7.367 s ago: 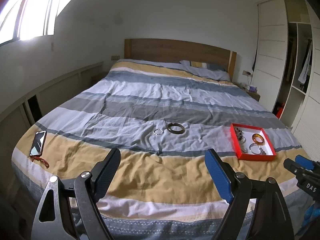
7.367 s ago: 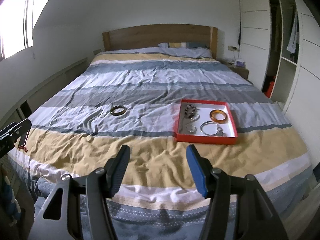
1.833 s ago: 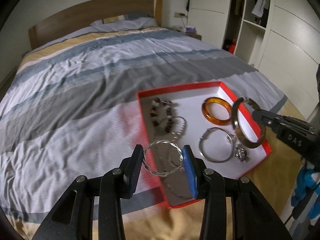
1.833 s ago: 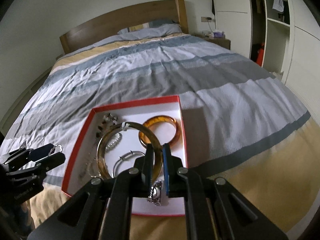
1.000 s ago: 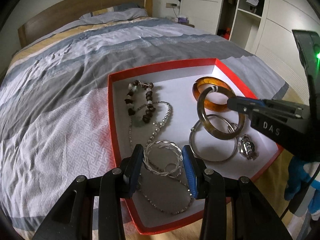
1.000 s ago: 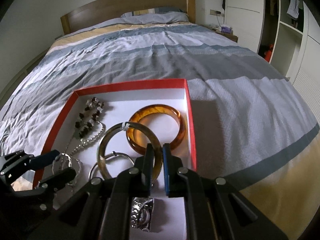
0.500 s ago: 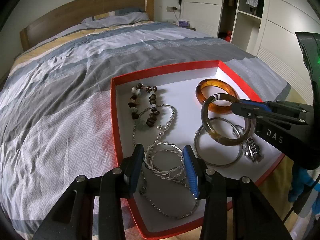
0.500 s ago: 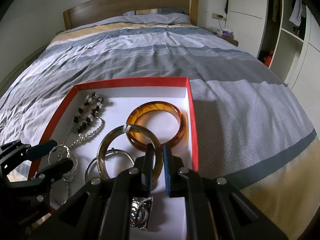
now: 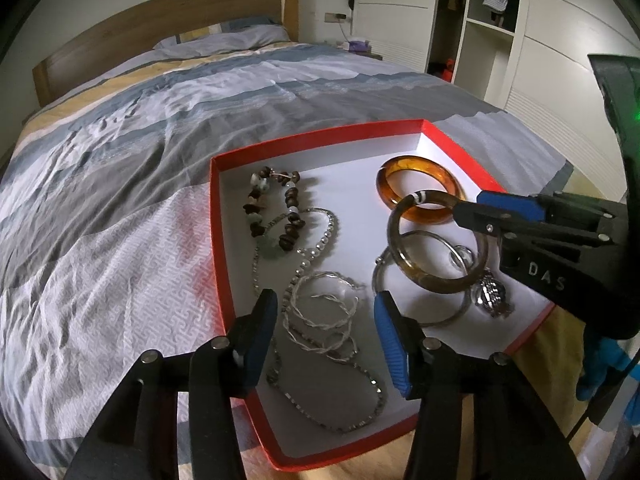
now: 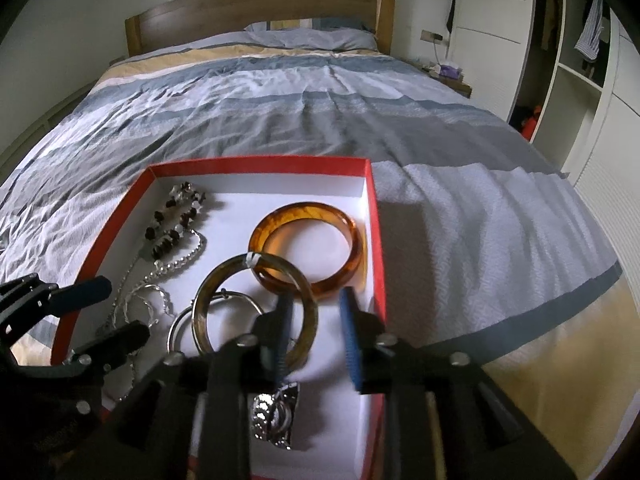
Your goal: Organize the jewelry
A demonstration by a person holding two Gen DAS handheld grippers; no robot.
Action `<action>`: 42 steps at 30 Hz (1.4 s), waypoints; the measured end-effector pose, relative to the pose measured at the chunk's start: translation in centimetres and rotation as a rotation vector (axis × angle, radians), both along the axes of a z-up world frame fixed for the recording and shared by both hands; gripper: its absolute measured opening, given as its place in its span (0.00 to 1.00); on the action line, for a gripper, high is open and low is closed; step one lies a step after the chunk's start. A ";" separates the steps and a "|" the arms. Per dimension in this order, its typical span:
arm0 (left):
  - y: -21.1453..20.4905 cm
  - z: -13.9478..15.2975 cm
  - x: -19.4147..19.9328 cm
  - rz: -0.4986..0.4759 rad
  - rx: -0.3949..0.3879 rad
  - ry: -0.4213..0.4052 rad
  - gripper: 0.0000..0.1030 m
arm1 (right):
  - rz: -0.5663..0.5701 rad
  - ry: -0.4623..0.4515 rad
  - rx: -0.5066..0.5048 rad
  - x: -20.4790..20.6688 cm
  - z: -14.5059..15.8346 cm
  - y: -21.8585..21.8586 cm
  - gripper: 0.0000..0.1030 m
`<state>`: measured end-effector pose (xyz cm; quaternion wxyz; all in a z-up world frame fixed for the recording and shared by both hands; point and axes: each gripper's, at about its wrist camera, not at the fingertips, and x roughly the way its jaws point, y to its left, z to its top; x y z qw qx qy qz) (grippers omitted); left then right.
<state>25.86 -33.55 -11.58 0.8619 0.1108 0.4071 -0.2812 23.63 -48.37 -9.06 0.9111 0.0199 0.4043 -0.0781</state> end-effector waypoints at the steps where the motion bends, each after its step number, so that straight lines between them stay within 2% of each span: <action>1: 0.0 0.1 -0.1 -0.001 -0.002 0.001 0.51 | -0.002 -0.002 -0.008 -0.1 0.2 0.0 0.24; 5: 0.3 0.9 -0.6 0.004 -0.008 -0.006 0.57 | -0.021 -0.022 -0.015 -1.1 1.5 -0.2 0.24; 10: 1.9 2.9 -1.4 0.031 -0.036 -0.020 0.60 | -0.048 -0.041 -0.019 -2.8 3.3 -0.3 0.24; 12: 2.8 4.0 -2.0 0.048 -0.045 -0.030 0.66 | -0.054 -0.046 -0.019 -3.7 4.1 0.1 0.24; 16: 4.9 5.9 -3.2 0.096 -0.059 -0.036 0.68 | -0.057 -0.049 -0.012 -5.5 5.3 1.5 0.24; 18: 6.4 6.9 -4.2 0.127 -0.056 -0.048 0.69 | -0.052 -0.053 -0.007 -6.6 6.0 2.8 0.24; 19: 7.0 7.1 -4.5 0.139 -0.053 -0.052 0.69 | -0.049 -0.055 -0.004 -7.1 6.3 3.4 0.27; 20: 7.7 7.4 -5.0 0.154 -0.052 -0.054 0.69 | -0.044 -0.060 0.001 -7.8 6.6 4.3 0.34; 22: 9.3 8.0 -6.0 0.185 -0.047 -0.059 0.70 | -0.032 -0.068 0.010 -8.7 7.2 5.6 0.38; 28: 14.6 9.5 -9.4 0.270 -0.033 -0.082 0.74 | 0.017 -0.086 0.034 -11.6 8.6 10.7 0.38; 32: 18.0 10.5 -11.9 0.334 -0.020 -0.127 0.80 | 0.049 -0.090 0.031 -13.0 9.2 13.3 0.38; 42: 25.7 11.6 -16.7 0.470 -0.020 -0.118 0.83 | 0.075 -0.115 0.025 -16.9 10.9 17.1 0.39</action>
